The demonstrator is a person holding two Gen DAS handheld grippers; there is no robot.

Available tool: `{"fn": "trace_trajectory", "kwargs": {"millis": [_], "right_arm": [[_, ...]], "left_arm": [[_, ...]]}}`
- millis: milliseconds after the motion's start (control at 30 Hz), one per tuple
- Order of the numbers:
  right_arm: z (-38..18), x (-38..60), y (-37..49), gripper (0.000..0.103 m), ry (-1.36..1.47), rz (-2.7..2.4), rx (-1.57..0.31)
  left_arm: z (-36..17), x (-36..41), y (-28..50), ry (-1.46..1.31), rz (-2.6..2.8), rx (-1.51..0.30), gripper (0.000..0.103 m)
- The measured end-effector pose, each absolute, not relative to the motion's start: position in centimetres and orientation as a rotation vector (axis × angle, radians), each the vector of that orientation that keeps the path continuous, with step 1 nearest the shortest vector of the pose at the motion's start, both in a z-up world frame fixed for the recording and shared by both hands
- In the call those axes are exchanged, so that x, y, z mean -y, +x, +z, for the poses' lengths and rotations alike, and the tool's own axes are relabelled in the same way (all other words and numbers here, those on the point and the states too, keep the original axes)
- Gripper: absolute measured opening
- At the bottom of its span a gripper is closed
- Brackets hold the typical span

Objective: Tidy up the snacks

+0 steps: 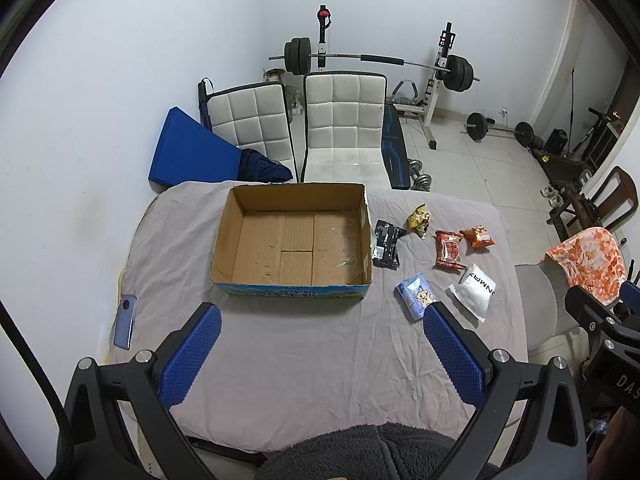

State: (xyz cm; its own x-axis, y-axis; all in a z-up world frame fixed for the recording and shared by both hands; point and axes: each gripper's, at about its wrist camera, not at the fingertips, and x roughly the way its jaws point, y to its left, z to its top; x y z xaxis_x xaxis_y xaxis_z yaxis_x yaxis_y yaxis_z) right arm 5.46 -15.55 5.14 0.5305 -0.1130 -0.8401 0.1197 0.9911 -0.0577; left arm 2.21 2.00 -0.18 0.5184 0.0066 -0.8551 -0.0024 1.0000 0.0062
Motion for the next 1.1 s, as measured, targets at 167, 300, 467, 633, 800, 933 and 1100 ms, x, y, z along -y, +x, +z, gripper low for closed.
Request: {"fn": "trace_trajectory", "kwargs": {"millis": [167,300,467,633,800,933,1100], "right_arm": [[5.17,15.58,5.53,0.103,0.010,-0.140,-1.003],[5.02,15.60,5.73,0.103,0.013,-0.140,-1.003],[5.04,15.63,5.92,0.103,0.014,-0.141,-1.001],[5.05,15.63,5.91,0.103,0.014,-0.139,-1.000],[5.05,15.64,5.95,0.103,0.015,-0.139,-1.001],[5.02,15.69,5.90,0.103,0.016,-0.139,-1.000],[5.07,15.60,6.13,0.103,0.016,-0.139,-0.997]], "left_arm": [[-0.60,-1.87,2.55,0.002,0.003,-1.031,0.103],[-0.48,-1.98,2.62,0.000,0.003,-1.031,0.103],[-0.54,-1.94,2.70,-0.001,0.005,-1.030,0.103],[-0.50,-1.84,2.71,-0.001,0.005,-1.028,0.103],[-0.42,-1.72,2.75,-0.005,0.010,-1.019,0.103],[-0.45,-1.73,2.73,-0.006,0.010,-1.019,0.103],[-0.42,-1.73,2.72,-0.006,0.010,-1.018,0.103]]}}
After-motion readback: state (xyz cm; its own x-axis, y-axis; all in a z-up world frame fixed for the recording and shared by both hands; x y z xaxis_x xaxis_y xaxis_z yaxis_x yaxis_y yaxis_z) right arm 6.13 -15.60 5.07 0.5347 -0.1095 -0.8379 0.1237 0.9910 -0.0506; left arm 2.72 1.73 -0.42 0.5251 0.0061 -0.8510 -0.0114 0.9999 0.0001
